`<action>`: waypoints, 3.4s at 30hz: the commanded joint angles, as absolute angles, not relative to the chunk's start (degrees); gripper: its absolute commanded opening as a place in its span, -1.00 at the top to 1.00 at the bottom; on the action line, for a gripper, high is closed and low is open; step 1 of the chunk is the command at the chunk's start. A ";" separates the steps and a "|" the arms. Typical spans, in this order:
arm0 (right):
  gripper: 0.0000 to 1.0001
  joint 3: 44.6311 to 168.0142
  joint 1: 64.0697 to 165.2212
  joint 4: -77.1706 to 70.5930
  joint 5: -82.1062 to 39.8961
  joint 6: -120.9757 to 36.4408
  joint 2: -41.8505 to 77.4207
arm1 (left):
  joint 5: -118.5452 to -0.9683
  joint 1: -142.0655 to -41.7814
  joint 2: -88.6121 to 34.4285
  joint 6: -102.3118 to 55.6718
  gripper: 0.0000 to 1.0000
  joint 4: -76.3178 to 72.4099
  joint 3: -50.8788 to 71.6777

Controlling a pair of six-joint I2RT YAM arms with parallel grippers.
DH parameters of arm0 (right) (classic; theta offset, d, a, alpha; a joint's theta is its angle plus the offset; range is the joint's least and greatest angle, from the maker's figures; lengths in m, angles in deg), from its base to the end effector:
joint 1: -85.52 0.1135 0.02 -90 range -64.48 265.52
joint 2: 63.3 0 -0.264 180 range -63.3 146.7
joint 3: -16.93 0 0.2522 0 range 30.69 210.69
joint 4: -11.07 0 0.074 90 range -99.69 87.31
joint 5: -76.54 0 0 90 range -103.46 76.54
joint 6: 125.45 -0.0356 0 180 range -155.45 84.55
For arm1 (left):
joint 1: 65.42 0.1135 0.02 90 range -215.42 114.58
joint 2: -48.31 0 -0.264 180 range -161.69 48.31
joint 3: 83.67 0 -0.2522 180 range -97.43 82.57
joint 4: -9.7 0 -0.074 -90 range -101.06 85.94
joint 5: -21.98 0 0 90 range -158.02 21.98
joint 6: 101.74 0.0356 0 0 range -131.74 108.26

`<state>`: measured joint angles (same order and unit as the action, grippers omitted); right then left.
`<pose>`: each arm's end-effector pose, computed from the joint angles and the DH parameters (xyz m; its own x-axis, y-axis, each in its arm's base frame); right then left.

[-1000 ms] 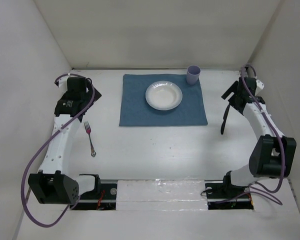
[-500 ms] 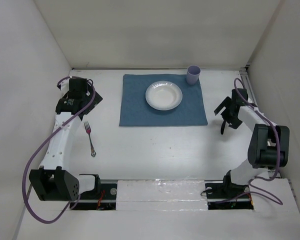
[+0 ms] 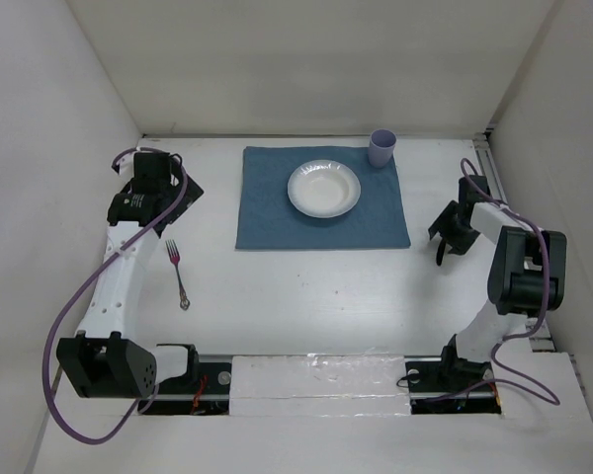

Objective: Set the dinner table for one person

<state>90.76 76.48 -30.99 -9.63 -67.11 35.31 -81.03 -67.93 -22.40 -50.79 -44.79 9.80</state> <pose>0.3271 -0.0544 0.1681 -0.6770 0.6380 -0.3670 0.6321 0.7594 0.1542 0.2604 -0.0034 0.3635 -0.4010 -0.5968 -0.6950 -0.4965 0.7792 -0.3826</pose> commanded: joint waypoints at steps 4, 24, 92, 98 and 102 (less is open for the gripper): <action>-0.05 92.65 76.64 -35.48 -9.51 -64.90 41.56 | -81.29 -67.53 -20.15 -50.15 -1.00 -44.84 7.86; 1.00 92.56 80.94 -32.84 -7.95 -62.44 37.53 | -79.71 -67.53 -17.43 -47.96 -1.00 -42.03 11.11; -0.19 113.76 104.76 -32.07 1.66 -61.02 35.78 | -76.01 -67.53 -16.28 -48.73 -1.00 -35.07 19.81; -0.24 97.94 117.23 -20.38 -4.48 -64.98 21.71 | -77.25 -67.53 -20.41 -59.54 -1.00 -40.00 26.66; -0.24 91.60 121.81 -12.55 -14.67 -65.51 18.36 | -79.97 -67.53 -26.38 -65.62 -1.00 -42.64 28.95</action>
<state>95.00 120.87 -20.41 -7.31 -63.46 18.48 -77.06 -67.93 -23.91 -59.16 -39.45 27.81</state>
